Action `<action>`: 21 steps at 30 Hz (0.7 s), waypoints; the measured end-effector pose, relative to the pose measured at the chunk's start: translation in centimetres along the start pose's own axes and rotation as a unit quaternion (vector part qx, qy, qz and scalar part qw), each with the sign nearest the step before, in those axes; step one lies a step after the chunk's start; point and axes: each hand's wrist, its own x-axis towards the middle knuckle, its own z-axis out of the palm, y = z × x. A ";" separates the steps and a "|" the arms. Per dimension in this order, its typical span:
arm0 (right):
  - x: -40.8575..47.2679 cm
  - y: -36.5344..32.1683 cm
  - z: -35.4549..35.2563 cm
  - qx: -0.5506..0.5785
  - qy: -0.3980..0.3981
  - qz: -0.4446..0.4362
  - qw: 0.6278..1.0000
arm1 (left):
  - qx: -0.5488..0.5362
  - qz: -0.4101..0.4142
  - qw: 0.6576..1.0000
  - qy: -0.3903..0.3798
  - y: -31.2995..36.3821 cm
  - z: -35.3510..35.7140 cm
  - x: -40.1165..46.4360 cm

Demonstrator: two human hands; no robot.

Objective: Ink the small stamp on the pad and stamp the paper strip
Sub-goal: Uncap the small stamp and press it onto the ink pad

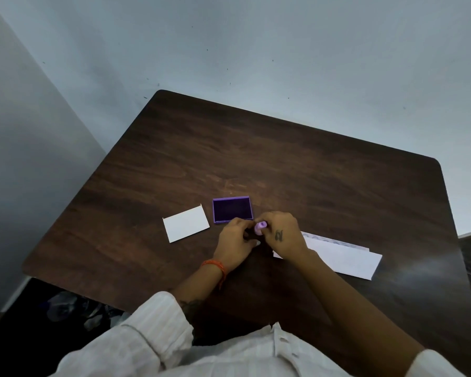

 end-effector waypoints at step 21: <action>-0.5 0.8 -1.4 0.252 0.040 0.053 0.966 | -0.137 -0.030 0.990 0.010 0.7 -1.8 -0.2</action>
